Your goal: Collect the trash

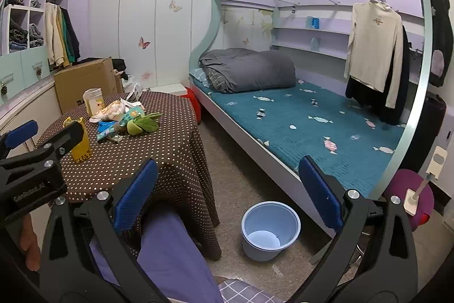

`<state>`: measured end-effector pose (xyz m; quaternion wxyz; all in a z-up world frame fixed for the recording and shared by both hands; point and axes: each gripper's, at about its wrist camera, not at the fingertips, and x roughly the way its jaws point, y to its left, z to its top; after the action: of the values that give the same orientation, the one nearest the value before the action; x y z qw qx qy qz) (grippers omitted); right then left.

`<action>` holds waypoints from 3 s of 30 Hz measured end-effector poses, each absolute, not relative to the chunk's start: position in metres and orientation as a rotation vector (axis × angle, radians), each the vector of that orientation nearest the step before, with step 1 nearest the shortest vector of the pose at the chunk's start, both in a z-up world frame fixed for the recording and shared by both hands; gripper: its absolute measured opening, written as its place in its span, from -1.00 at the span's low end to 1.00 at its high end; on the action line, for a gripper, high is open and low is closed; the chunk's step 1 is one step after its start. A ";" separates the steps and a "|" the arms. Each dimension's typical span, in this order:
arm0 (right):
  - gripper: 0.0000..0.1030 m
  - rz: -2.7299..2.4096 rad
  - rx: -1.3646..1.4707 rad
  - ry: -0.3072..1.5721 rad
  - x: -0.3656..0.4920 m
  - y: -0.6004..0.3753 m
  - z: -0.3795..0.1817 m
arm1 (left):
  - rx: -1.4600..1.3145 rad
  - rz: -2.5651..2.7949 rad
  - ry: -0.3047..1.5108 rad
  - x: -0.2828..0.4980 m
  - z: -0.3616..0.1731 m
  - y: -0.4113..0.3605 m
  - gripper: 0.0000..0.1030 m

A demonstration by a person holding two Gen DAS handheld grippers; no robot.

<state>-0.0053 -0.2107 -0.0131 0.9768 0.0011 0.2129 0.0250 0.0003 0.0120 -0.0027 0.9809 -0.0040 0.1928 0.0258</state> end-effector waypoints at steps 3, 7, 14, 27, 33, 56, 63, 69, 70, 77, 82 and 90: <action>0.89 0.052 0.011 0.429 -0.006 -0.213 -0.013 | -0.008 0.054 0.385 -0.001 -0.003 0.012 0.92; 0.89 0.049 0.009 0.431 -0.007 -0.214 -0.013 | -0.009 0.054 0.388 -0.001 -0.003 0.012 0.92; 0.89 0.053 0.015 0.440 -0.007 -0.217 -0.014 | -0.008 0.057 0.386 -0.002 -0.004 0.012 0.92; 0.89 0.073 0.020 0.438 -0.006 -0.214 -0.013 | -0.013 0.060 0.392 -0.004 -0.006 0.014 0.92; 0.89 0.084 0.017 0.440 -0.006 -0.212 -0.014 | -0.014 0.051 0.404 -0.001 -0.006 0.012 0.92; 0.89 0.123 0.030 0.513 0.016 -0.200 -0.024 | -0.055 0.063 0.451 0.011 -0.011 0.032 0.92; 0.89 0.189 0.022 0.568 0.037 -0.181 -0.032 | -0.094 0.127 0.498 0.022 -0.020 0.058 0.92; 0.89 0.231 0.018 0.613 0.058 -0.160 -0.041 | -0.138 0.182 0.535 0.033 -0.029 0.088 0.92; 0.89 0.234 0.017 0.621 0.063 -0.155 -0.043 | -0.148 0.188 0.540 0.035 -0.030 0.093 0.92; 0.89 0.263 0.021 0.687 0.099 -0.128 -0.053 | -0.177 0.239 0.569 0.053 -0.038 0.122 0.92; 0.89 0.284 0.008 0.713 0.121 -0.109 -0.056 | -0.198 0.262 0.600 0.075 -0.042 0.143 0.91; 0.89 0.307 0.004 0.740 0.153 -0.085 -0.059 | -0.201 0.272 0.655 0.113 -0.053 0.160 0.79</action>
<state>0.1530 -0.0853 -0.0594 0.9208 0.0021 0.3602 0.1494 0.1135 0.1598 -0.0530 0.9329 -0.0982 0.3200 0.1329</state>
